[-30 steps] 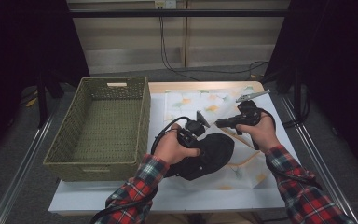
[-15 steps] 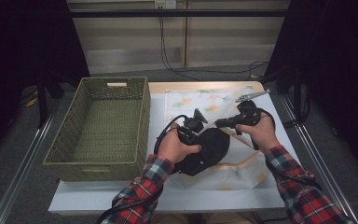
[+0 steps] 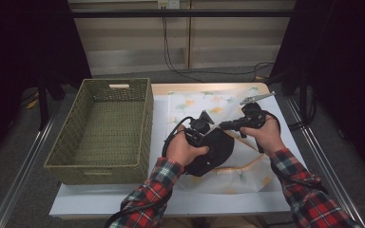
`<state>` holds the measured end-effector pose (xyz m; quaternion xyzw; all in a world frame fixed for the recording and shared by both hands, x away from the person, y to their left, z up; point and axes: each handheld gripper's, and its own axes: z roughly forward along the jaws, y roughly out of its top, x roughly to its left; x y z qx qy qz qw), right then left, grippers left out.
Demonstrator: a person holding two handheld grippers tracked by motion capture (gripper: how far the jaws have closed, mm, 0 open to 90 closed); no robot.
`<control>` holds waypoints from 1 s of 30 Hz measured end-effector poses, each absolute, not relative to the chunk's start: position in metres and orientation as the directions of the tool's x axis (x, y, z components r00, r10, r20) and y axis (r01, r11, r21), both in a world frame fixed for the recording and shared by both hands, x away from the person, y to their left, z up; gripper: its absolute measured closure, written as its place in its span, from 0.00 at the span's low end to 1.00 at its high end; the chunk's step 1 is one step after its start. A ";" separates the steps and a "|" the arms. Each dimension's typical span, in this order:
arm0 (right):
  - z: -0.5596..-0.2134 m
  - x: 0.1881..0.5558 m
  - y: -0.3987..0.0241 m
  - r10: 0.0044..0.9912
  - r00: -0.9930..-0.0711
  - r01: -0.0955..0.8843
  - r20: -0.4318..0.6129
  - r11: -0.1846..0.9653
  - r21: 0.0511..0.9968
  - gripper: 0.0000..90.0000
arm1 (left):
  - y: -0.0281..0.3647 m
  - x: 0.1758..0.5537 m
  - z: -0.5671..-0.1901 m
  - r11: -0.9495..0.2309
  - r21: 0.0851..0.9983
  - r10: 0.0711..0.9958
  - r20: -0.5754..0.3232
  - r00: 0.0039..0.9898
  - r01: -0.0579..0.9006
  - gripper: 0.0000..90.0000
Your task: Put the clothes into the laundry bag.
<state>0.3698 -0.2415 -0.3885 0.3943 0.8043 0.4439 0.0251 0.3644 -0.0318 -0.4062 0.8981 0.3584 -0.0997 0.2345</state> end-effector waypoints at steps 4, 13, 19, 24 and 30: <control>-0.389 0.369 -0.242 0.651 -0.694 0.605 0.308 0.296 0.739 1.00 | -0.034 0.366 -0.409 -0.616 0.353 0.616 -0.341 0.710 0.704 0.59; -0.392 0.367 -0.243 0.650 -0.692 0.610 0.314 0.293 0.736 1.00 | -0.042 0.366 -0.415 -0.600 0.366 0.641 -0.311 0.701 0.711 0.54; -0.396 0.366 -0.244 0.653 -0.686 0.616 0.320 0.288 0.733 1.00 | -0.043 0.366 -0.422 -0.618 0.383 0.627 -0.287 0.724 0.687 0.48; -0.398 0.365 -0.246 0.659 -0.681 0.620 0.319 0.286 0.731 1.00 | -0.041 0.366 -0.423 -0.626 0.399 0.617 -0.273 0.739 0.670 0.36; -0.400 0.362 -0.247 0.663 -0.678 0.623 0.318 0.289 0.726 1.00 | -0.038 0.363 -0.420 -0.649 0.409 0.595 -0.252 0.763 0.642 0.18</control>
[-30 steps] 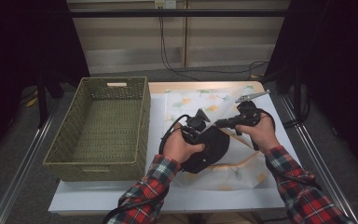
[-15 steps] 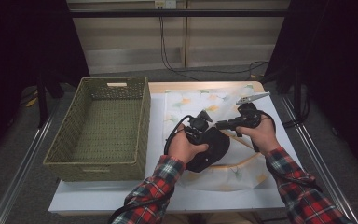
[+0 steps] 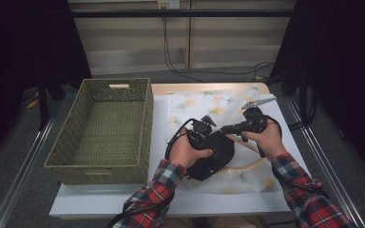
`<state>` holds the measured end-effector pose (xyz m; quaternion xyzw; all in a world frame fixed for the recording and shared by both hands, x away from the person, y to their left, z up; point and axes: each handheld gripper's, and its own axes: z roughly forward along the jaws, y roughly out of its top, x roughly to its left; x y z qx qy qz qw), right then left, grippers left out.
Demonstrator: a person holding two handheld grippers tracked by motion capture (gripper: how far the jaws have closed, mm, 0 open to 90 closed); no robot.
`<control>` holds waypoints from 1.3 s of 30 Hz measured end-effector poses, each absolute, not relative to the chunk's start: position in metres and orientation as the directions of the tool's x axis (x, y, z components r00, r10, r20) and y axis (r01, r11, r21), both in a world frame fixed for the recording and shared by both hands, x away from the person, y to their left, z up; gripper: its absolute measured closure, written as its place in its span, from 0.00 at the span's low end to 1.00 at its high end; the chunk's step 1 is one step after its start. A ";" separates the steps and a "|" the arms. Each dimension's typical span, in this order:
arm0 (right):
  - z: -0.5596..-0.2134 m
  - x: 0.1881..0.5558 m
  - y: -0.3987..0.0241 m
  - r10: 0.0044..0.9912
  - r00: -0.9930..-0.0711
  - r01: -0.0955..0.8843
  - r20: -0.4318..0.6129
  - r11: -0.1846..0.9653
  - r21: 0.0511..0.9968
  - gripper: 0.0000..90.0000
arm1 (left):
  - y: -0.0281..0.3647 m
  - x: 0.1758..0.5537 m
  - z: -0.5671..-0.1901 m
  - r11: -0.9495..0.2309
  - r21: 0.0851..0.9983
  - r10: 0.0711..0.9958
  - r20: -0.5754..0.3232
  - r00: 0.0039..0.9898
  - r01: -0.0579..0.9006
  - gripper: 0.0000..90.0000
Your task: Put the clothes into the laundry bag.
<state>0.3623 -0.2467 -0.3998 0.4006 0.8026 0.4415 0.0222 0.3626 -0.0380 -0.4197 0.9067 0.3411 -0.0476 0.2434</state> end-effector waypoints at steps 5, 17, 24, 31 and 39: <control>-0.402 0.362 -0.247 0.665 -0.674 0.625 0.321 0.283 0.728 1.00 | -0.032 0.358 -0.414 -0.651 0.423 0.586 -0.248 0.771 0.631 0.12; -0.405 0.360 -0.248 0.669 -0.670 0.628 0.322 0.281 0.726 1.00 | -0.013 0.349 -0.419 -0.667 0.424 0.566 -0.247 0.786 0.613 0.05; -0.406 0.359 -0.248 0.669 -0.672 0.628 0.317 0.289 0.723 1.00 | -0.011 0.345 -0.432 -0.674 0.416 0.571 -0.232 0.788 0.611 0.05; -0.407 0.358 -0.250 0.671 -0.670 0.630 0.317 0.289 0.720 1.00 | -0.013 0.343 -0.440 -0.676 0.415 0.570 -0.228 0.789 0.608 0.18; -0.408 0.359 -0.251 0.673 -0.667 0.634 0.320 0.288 0.717 1.00 | -0.015 0.339 -0.443 -0.699 0.392 0.564 -0.213 0.798 0.599 0.47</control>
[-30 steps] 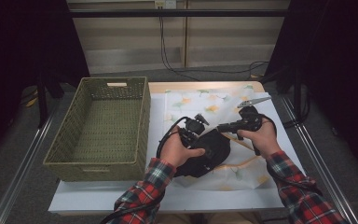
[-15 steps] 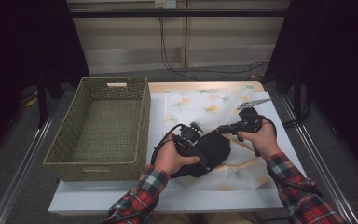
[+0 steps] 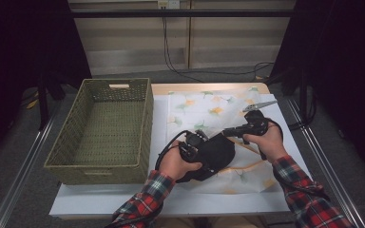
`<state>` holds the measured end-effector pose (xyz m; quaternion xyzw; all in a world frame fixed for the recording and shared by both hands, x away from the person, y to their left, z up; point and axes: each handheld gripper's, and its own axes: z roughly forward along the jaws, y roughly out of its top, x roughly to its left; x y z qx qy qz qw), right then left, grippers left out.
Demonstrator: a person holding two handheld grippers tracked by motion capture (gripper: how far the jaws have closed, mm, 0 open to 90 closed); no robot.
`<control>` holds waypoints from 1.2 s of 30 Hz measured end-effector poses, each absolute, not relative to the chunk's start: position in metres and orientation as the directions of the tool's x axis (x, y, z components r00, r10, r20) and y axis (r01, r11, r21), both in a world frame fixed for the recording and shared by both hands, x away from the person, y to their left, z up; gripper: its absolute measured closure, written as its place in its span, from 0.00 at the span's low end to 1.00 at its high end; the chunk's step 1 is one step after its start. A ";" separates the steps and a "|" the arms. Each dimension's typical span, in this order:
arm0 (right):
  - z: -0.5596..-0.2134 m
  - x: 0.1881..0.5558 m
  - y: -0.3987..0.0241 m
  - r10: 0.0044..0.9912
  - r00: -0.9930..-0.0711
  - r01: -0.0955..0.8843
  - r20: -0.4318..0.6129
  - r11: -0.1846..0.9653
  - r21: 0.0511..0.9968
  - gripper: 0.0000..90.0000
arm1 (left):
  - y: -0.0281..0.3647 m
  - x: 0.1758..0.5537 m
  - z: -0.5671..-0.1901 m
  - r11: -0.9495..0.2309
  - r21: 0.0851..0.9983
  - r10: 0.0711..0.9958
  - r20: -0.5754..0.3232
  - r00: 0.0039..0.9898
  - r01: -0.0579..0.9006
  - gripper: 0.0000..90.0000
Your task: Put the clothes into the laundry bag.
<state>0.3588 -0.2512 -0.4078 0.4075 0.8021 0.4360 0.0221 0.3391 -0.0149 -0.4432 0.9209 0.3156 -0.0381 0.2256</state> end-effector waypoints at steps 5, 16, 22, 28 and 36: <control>-0.408 0.359 -0.251 0.672 -0.668 0.634 0.319 0.290 0.717 1.00 | -0.019 0.335 -0.442 -0.685 0.374 0.597 -0.204 0.776 0.625 0.61; -0.405 0.360 -0.251 0.672 -0.668 0.631 0.319 0.285 0.722 1.00 | -0.017 0.339 -0.428 -0.632 0.402 0.619 -0.251 0.744 0.662 0.66; -0.402 0.360 -0.250 0.668 -0.672 0.626 0.321 0.281 0.727 1.00 | -0.023 0.342 -0.419 -0.611 0.422 0.626 -0.261 0.735 0.670 0.67; -0.402 0.360 -0.248 0.669 -0.671 0.628 0.322 0.281 0.726 1.00 | -0.029 0.344 -0.417 -0.594 0.430 0.629 -0.277 0.726 0.680 0.67; -0.399 0.360 -0.247 0.666 -0.674 0.625 0.321 0.280 0.729 1.00 | -0.037 0.347 -0.417 -0.569 0.441 0.639 -0.295 0.711 0.694 0.67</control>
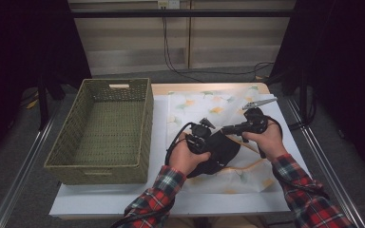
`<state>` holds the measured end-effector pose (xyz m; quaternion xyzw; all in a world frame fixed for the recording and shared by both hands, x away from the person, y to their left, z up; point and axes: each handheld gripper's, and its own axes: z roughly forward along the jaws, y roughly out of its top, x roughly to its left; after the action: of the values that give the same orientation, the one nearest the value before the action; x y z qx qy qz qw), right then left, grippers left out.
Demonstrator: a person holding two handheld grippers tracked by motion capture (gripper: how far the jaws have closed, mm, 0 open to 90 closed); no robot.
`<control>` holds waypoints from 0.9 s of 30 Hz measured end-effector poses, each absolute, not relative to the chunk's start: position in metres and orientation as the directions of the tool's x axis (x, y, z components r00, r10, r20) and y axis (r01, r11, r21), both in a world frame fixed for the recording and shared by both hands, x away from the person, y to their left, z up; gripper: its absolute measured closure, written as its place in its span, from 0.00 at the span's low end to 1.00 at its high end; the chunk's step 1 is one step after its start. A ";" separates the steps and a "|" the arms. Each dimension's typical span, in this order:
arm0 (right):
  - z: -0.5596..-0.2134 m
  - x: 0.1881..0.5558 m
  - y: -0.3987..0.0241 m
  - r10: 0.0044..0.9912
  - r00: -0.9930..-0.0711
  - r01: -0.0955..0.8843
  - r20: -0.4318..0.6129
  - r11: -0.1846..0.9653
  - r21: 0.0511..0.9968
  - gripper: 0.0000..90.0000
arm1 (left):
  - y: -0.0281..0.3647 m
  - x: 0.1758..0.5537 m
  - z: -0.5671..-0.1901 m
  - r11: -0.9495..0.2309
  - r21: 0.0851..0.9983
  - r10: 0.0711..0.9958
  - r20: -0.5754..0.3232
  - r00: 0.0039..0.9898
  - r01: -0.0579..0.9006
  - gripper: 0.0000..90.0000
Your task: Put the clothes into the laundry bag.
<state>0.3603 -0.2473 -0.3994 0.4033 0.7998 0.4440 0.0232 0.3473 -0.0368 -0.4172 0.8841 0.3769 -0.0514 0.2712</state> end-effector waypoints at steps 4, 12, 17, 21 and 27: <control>-0.399 0.361 -0.247 0.666 -0.675 0.623 0.318 0.285 0.728 1.00 | -0.041 0.349 -0.418 -0.563 0.439 0.646 -0.294 0.704 0.700 0.67; -0.399 0.360 -0.246 0.664 -0.677 0.622 0.317 0.287 0.728 1.00 | -0.039 0.354 -0.419 -0.545 0.441 0.657 -0.304 0.690 0.713 0.67; -0.399 0.360 -0.245 0.665 -0.675 0.624 0.320 0.284 0.728 1.00 | -0.039 0.355 -0.418 -0.531 0.446 0.666 -0.306 0.680 0.720 0.68; -0.399 0.361 -0.245 0.665 -0.676 0.623 0.319 0.283 0.729 1.00 | -0.038 0.358 -0.416 -0.513 0.463 0.682 -0.291 0.671 0.723 0.68; -0.399 0.361 -0.244 0.665 -0.676 0.622 0.317 0.284 0.730 1.00 | -0.038 0.361 -0.420 -0.493 0.482 0.690 -0.290 0.663 0.724 0.67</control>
<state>0.3614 -0.2442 -0.3995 0.4017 0.8009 0.4435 0.0243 0.3614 -0.0376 -0.4199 0.8636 0.4094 -0.0293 0.2927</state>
